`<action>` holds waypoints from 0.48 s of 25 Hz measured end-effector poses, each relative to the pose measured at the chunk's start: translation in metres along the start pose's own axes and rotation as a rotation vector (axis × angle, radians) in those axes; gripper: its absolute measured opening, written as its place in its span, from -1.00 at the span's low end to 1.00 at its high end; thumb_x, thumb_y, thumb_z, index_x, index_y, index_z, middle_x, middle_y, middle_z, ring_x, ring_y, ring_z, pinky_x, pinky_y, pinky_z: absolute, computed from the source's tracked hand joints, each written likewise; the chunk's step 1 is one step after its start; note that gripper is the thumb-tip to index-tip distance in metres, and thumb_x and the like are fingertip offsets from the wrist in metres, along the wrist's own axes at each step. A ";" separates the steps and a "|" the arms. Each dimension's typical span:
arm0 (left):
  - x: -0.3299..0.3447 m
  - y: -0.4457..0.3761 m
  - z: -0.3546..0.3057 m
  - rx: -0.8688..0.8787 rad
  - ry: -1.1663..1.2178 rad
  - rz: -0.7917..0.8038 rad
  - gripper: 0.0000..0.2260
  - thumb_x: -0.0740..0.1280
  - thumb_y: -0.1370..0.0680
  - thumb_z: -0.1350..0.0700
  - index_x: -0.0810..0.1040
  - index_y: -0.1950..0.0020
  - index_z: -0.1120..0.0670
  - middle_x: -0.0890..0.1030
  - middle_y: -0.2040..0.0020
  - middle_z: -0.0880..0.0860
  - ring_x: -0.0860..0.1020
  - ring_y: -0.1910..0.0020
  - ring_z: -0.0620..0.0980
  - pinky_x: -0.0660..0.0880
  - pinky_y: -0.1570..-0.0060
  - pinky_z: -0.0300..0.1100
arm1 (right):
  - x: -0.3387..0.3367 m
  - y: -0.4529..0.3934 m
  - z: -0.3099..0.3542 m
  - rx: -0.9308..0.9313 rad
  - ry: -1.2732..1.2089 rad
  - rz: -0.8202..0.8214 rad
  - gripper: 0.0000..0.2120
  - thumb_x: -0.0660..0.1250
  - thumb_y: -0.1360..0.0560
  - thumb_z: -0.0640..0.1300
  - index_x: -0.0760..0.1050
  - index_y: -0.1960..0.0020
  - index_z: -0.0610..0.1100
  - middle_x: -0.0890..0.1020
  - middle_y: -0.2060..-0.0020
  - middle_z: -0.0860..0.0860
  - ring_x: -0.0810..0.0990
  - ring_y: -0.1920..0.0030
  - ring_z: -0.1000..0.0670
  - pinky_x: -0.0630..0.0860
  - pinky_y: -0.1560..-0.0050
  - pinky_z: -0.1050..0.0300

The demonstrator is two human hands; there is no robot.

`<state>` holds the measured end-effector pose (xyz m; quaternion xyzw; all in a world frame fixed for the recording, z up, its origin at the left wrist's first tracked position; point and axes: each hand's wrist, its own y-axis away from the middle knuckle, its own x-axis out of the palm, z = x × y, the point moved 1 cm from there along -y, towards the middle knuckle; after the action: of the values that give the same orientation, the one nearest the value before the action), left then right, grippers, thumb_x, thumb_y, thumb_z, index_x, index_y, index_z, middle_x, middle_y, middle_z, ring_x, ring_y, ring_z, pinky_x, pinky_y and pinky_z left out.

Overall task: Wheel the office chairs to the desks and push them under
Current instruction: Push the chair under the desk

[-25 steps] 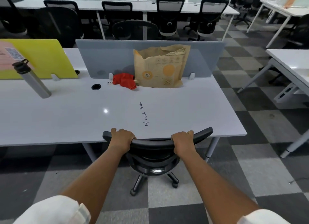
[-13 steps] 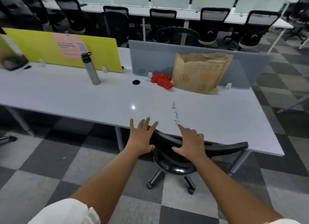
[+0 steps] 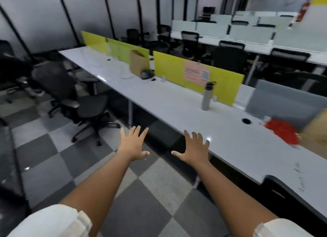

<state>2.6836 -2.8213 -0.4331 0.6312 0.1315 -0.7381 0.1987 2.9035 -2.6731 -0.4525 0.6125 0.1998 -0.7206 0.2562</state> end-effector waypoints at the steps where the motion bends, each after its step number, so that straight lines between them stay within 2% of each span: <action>1: 0.001 0.004 0.037 -0.045 0.005 0.006 -0.04 0.28 -0.48 -0.41 -0.18 -0.66 -0.08 -0.02 -0.66 0.10 -0.06 -0.64 0.10 -0.12 -0.48 0.41 | 0.001 -0.013 0.034 -0.039 0.008 0.002 0.07 0.16 -0.32 0.61 -0.04 -0.63 0.06 0.20 -0.57 -0.10 0.09 -0.58 -0.22 0.12 -0.46 -0.42; 5: 0.011 0.021 0.174 -0.203 0.012 0.032 -0.05 0.26 -0.49 -0.42 -0.18 -0.66 -0.08 -0.02 -0.66 0.11 -0.07 -0.64 0.10 -0.10 -0.48 0.39 | 0.006 -0.062 0.169 -0.169 0.044 -0.012 0.06 0.13 -0.34 0.61 -0.03 -0.64 0.05 0.23 -0.55 -0.12 0.15 -0.55 -0.21 0.18 -0.44 -0.41; 12: 0.049 -0.001 0.323 -0.384 0.044 0.107 -0.07 0.27 -0.52 -0.38 -0.18 -0.67 -0.06 -0.02 -0.66 0.12 -0.08 -0.64 0.12 -0.09 -0.48 0.40 | 0.036 -0.155 0.326 -0.318 0.105 -0.002 0.04 0.12 -0.36 0.60 -0.02 -0.64 0.04 0.26 -0.53 -0.13 0.20 -0.52 -0.22 0.22 -0.40 -0.40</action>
<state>2.3926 -2.9700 -0.4269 0.6039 0.2405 -0.6736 0.3517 2.5501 -2.7516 -0.4364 0.6007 0.3252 -0.6473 0.3383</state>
